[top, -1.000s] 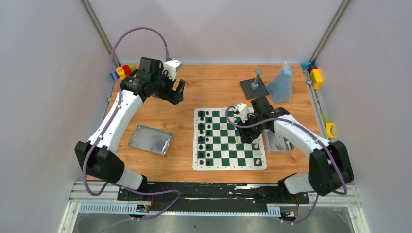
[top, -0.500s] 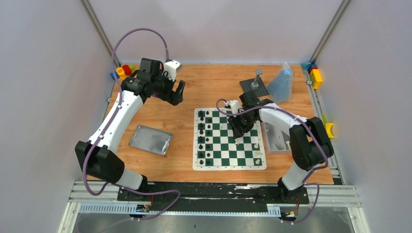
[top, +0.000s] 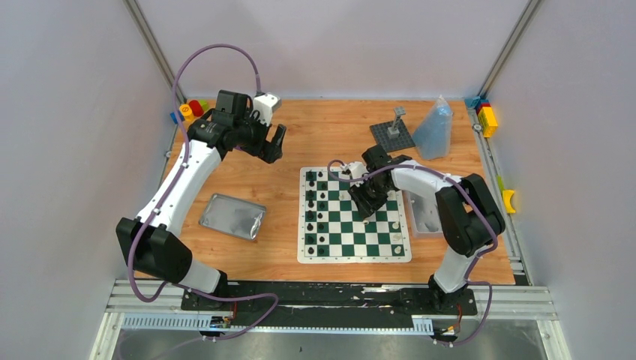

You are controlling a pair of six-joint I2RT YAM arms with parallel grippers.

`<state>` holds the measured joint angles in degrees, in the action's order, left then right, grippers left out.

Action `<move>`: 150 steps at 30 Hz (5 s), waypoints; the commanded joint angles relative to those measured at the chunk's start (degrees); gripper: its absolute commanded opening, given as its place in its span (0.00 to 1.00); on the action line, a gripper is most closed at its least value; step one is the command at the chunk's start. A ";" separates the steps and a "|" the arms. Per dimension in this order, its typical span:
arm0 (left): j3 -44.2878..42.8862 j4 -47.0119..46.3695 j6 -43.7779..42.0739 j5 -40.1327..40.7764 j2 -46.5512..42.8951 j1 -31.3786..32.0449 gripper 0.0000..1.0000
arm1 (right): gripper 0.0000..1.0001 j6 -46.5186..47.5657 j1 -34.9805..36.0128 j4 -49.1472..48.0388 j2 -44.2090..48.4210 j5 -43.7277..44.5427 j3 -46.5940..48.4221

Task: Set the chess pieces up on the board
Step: Pick up the chess piece from the chessboard, then place the chess piece on the chessboard.

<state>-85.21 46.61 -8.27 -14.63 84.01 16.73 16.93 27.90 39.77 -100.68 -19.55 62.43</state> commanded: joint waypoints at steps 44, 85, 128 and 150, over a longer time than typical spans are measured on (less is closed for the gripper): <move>-5.27 -18.50 19.44 -39.78 22.45 10.36 0.76 | 0.05 7.73 -0.79 -41.83 26.15 -11.07 -17.11; -11.27 -15.73 22.55 -40.92 32.75 16.34 0.39 | 0.03 6.62 -0.80 -40.12 26.05 -10.59 -15.91; -7.91 -13.30 4.48 -17.41 27.60 23.44 0.00 | 0.57 -0.02 -14.40 -24.05 37.60 -5.52 -12.96; -22.14 -5.98 -4.49 5.22 41.49 39.95 0.04 | 0.56 -3.85 -35.09 -20.16 37.29 -10.70 -12.42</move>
<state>-103.96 37.95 -10.79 -11.66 122.80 55.92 13.56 -6.63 20.05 -63.00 -28.18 48.07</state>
